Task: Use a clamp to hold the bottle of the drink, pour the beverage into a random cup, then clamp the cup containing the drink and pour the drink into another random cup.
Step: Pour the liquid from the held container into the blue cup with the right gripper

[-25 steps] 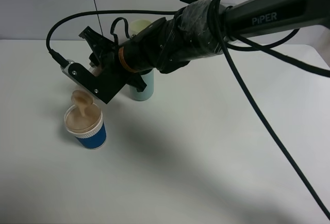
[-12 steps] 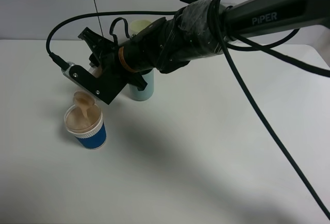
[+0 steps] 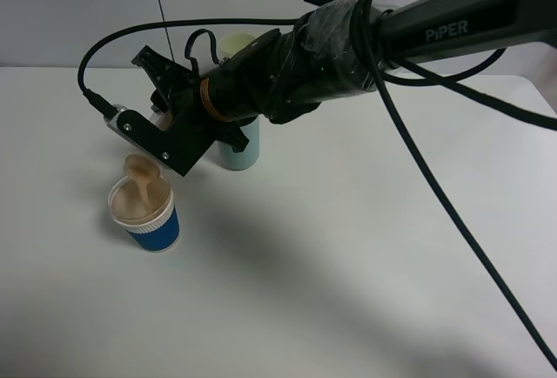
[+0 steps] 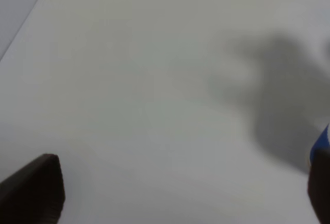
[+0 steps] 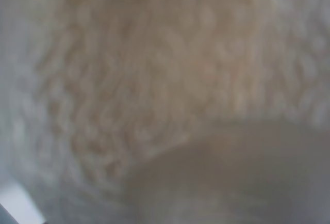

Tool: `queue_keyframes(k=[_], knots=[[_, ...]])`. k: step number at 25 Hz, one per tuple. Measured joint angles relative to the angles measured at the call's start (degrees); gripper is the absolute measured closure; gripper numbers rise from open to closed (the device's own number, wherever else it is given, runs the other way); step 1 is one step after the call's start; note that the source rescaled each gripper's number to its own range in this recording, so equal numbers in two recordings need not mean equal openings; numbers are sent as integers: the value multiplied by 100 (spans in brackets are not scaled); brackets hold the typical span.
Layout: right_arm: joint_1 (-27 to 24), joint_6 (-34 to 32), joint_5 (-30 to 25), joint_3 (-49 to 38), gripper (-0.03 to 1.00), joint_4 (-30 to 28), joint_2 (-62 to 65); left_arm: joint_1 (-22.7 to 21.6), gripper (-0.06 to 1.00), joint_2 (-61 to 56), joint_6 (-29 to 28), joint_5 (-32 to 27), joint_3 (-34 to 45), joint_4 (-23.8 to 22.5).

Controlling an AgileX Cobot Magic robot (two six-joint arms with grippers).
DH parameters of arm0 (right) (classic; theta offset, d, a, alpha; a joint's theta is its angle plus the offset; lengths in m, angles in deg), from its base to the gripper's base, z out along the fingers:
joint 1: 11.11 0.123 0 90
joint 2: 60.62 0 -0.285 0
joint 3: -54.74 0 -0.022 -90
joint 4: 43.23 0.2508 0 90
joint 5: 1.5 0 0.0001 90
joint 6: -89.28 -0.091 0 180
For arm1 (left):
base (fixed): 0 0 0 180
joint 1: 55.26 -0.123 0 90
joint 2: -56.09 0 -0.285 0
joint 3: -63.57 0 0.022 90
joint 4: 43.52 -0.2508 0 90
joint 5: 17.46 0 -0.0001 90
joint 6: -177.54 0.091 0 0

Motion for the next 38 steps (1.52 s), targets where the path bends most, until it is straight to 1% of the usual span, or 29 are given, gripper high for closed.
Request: queue_keyframes(k=[7,11,33,38], knots=[[0,19,-47,0,96,0,0,0,6,0,0,0,0,0],[0,152,-95,0,96,0,19,0,6,0,0,0,0,0],[0,170,-100,0,96,0,111,0,6,0,0,0,0,0],[0,297,-100,0,96,0,111,0,6,0,0,0,0,0]])
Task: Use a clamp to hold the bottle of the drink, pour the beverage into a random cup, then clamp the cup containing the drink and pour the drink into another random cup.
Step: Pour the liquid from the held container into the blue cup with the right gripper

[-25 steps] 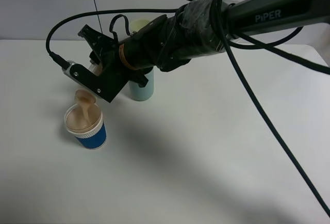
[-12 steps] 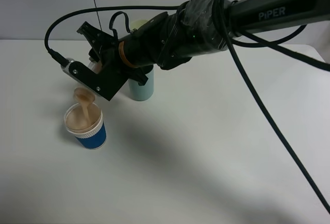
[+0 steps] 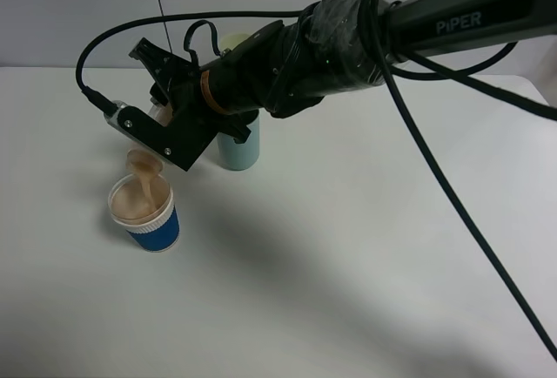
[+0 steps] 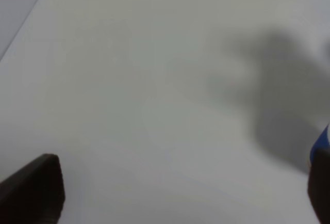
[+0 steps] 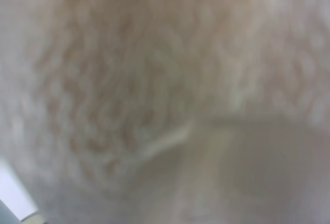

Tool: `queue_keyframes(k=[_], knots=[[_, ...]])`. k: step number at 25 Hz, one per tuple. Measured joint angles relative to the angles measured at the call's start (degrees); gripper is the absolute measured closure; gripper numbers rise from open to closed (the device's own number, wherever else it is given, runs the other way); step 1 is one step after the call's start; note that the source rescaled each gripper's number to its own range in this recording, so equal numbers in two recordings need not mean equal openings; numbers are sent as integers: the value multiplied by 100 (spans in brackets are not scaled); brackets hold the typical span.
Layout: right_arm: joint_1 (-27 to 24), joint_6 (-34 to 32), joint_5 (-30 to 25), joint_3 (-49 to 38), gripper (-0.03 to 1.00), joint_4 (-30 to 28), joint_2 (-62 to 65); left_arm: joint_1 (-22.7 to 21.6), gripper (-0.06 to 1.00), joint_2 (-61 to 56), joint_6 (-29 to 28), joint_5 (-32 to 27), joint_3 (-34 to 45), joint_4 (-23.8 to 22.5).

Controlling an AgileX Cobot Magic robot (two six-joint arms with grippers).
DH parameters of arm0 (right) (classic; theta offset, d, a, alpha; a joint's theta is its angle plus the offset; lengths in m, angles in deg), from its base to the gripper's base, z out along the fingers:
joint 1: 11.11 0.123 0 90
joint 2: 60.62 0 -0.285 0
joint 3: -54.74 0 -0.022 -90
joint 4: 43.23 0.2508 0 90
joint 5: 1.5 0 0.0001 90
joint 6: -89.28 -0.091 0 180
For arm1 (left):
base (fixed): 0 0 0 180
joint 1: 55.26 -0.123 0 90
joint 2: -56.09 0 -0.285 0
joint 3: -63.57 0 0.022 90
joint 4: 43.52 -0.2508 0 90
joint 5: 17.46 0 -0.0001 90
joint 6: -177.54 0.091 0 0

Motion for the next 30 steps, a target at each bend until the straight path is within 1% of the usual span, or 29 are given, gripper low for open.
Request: queue_keyframes(k=[30], knots=[[0,352,-24,0,96,0,0,0,6,0,0,0,0,0]])
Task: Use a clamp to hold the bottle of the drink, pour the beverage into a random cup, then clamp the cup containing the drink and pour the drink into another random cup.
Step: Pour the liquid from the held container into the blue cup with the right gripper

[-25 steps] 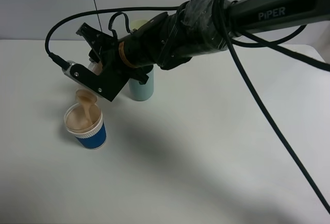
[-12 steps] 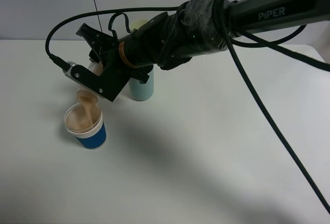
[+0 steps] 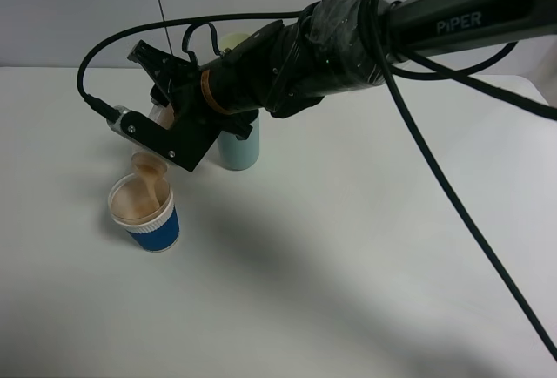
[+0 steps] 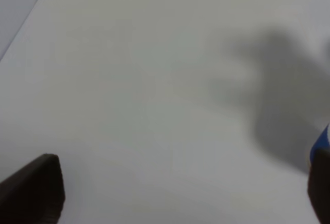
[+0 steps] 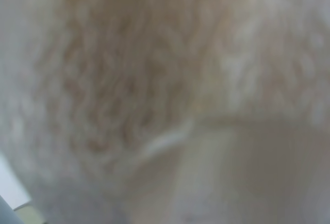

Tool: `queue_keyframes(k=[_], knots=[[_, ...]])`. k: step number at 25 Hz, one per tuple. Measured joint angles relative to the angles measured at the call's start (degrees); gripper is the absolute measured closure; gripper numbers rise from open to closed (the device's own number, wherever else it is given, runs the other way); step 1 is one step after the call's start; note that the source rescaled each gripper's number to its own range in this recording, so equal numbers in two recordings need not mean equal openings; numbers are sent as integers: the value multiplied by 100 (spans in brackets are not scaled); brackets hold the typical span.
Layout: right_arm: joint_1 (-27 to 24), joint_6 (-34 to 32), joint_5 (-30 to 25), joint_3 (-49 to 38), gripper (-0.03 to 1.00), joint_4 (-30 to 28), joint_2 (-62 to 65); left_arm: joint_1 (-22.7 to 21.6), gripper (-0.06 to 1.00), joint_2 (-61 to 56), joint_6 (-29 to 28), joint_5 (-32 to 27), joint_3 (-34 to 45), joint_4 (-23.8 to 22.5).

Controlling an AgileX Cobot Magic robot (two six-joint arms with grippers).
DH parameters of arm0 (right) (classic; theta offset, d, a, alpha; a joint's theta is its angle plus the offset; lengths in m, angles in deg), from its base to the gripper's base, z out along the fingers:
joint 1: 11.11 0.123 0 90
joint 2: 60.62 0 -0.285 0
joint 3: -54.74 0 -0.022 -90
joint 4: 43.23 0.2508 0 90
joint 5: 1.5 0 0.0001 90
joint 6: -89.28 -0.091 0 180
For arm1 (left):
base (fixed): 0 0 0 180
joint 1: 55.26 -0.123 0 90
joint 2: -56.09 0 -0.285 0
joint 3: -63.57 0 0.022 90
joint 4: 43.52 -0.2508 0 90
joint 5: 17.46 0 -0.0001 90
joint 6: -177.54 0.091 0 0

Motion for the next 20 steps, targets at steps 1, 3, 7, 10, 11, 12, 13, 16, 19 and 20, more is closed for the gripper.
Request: queue_keyframes(k=[1,3,7,10,11,12,13,16,19,20], knots=[[0,-1,0,0,96,0,0,0,6,0,0,0,0,0],[0,-1,-5,0,96,0,0,0,6,0,0,0,0,0],[0,-1,-16,0,96,0,0,0,6,0,0,0,0,0],[0,-1,-16,0,96,0,0,0,6,0,0,0,0,0],[0,-1,-16,0,96,0,0,0,6,0,0,0,0,0],[0,-1,-16,0,96,0,0,0,6,0,0,0,0,0],[0,-1,-16,0,96,0,0,0,6,0,0,0,0,0],[0,-1,-16,0,96,0,0,0,6,0,0,0,0,0],[0,-1,-16,0,96,0,0,0,6,0,0,0,0,0],[0,-1,-16,0,96,0,0,0,6,0,0,0,0,0]])
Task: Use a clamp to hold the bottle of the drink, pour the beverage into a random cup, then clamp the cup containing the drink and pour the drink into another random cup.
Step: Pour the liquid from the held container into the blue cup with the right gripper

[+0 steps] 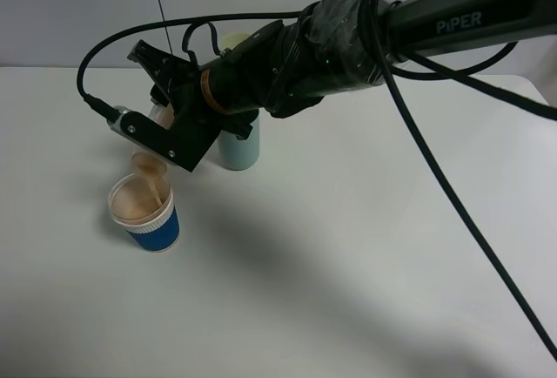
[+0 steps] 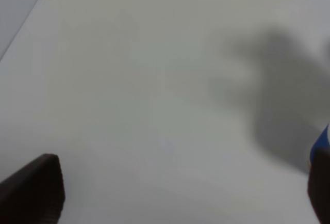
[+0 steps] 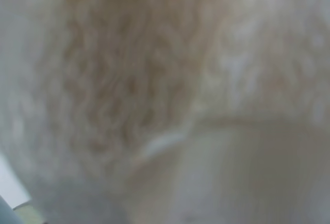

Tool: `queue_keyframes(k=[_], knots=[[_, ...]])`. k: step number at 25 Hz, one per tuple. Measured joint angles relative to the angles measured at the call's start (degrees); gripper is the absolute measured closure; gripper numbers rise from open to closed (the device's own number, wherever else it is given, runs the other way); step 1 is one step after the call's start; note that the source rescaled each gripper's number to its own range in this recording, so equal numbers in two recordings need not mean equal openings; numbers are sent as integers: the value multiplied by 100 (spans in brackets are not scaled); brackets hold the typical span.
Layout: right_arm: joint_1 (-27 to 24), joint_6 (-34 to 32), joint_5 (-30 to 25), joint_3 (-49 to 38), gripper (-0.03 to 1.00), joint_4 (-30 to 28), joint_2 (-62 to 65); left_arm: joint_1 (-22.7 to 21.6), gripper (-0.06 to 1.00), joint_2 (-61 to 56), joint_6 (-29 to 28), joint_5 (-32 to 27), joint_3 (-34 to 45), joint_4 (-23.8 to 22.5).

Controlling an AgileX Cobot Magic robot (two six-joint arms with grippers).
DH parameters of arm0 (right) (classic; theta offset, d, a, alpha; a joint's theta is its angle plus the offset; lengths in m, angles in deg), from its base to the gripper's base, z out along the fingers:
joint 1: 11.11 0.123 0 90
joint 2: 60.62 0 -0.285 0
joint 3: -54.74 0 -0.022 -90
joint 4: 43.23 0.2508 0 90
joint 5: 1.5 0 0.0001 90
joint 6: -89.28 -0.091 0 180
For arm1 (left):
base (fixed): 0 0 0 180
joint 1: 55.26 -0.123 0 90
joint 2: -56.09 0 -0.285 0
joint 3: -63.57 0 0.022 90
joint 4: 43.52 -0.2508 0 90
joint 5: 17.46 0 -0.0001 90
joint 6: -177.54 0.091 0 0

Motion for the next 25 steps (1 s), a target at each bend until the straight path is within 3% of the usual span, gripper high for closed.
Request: queue_keyframes(k=[14,25], knots=[[42,0,-25,0,96,0,0,0,6,0,0,0,0,0],[94,355,-140,21,96,0,0,0,6,0,0,0,0,0]])
